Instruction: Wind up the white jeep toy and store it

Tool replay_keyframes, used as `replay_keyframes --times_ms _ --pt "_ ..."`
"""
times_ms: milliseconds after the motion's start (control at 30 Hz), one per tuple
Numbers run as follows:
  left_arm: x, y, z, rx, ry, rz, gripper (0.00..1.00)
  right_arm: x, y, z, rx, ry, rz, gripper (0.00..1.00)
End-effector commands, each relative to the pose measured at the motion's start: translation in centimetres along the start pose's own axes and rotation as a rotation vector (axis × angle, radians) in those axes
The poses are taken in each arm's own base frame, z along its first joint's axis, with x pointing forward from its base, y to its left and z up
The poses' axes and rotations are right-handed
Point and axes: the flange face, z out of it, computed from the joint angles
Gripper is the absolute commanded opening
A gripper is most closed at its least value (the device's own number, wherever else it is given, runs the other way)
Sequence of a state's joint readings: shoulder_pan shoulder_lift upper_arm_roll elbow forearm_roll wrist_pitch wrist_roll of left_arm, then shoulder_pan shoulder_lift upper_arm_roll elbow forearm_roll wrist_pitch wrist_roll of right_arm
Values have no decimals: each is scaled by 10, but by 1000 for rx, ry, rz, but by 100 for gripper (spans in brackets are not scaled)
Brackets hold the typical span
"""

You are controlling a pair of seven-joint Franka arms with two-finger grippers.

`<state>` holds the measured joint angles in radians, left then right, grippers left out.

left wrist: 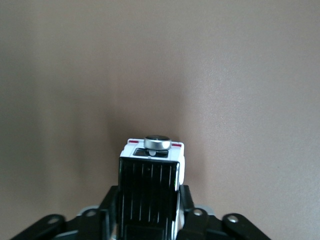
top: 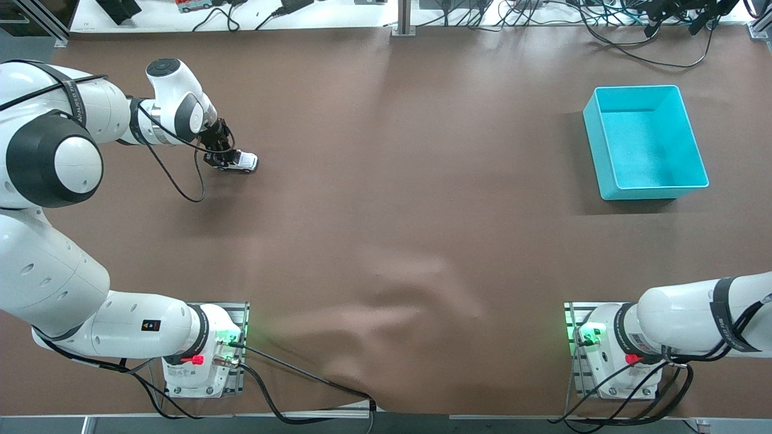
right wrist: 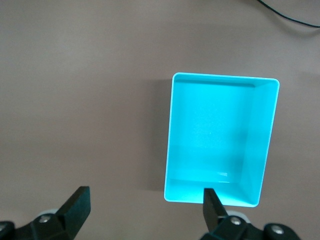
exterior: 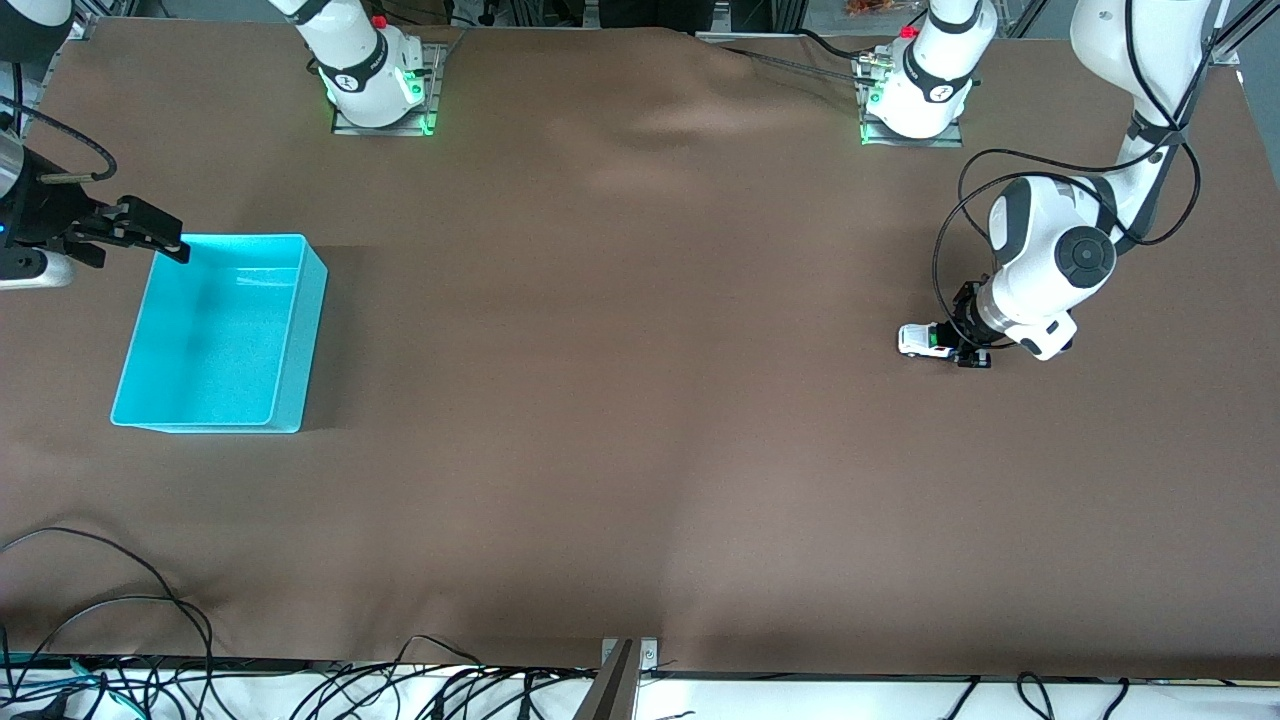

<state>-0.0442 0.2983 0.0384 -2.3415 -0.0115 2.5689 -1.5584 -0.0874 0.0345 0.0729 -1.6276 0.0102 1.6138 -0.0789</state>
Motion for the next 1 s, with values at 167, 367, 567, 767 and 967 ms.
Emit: replay_keyframes --times_ms 167,367,567,767,967 --pt "-5 3 -11 -22 -3 -39 0 1 2 -6 -1 10 -8 100" --pt "-28 2 -23 -25 -3 -69 0 1 2 -6 -1 10 -6 100" --pt "-54 0 -31 -28 -12 -43 0 1 2 -6 -1 10 -6 100" --pt "-78 -5 -23 -16 -13 1 1 1 2 -6 -1 10 -6 100" --pt "-90 -8 -11 -1 -7 8 1 1 2 -6 -2 11 -6 100"
